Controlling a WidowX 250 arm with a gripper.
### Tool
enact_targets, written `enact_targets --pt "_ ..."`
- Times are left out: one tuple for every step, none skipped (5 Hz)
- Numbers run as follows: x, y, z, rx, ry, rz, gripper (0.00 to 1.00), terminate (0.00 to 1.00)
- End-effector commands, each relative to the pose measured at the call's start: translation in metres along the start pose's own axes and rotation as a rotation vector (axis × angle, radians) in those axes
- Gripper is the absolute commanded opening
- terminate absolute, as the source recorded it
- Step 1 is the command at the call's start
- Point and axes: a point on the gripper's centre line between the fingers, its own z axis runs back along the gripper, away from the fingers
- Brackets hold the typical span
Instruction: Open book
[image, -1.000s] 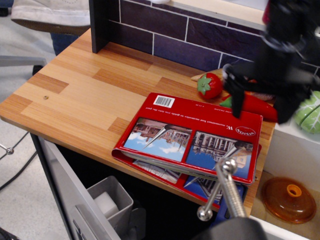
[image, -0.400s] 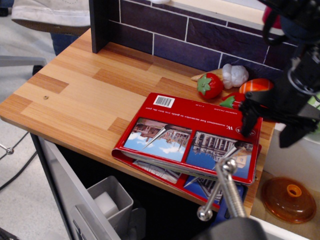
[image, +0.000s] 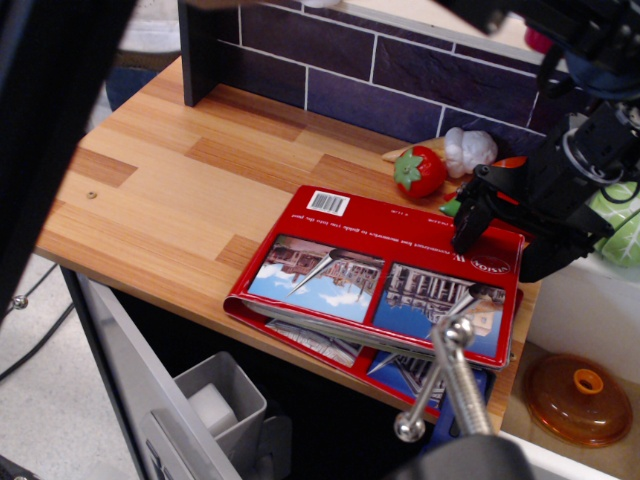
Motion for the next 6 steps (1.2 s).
enact_targets --pt "-0.003 0.031 0.010 0.117 -0.023 0.019 1.00 0.00" --pt "-0.004 0.064 0.036 0.084 -0.049 0.026 1.00 0.00" --pt "0.004 0.112 0.071 0.055 -0.054 0.043 1.00 0.00" --pt "0.006 0.155 0.085 0.091 -0.069 0.024 1.00 0.00" --pt "-0.001 0.191 0.084 0.123 -0.124 0.022 1.00 0.00" --pt "-0.008 0.236 0.064 0.175 -0.185 0.017 1.00 0.00"
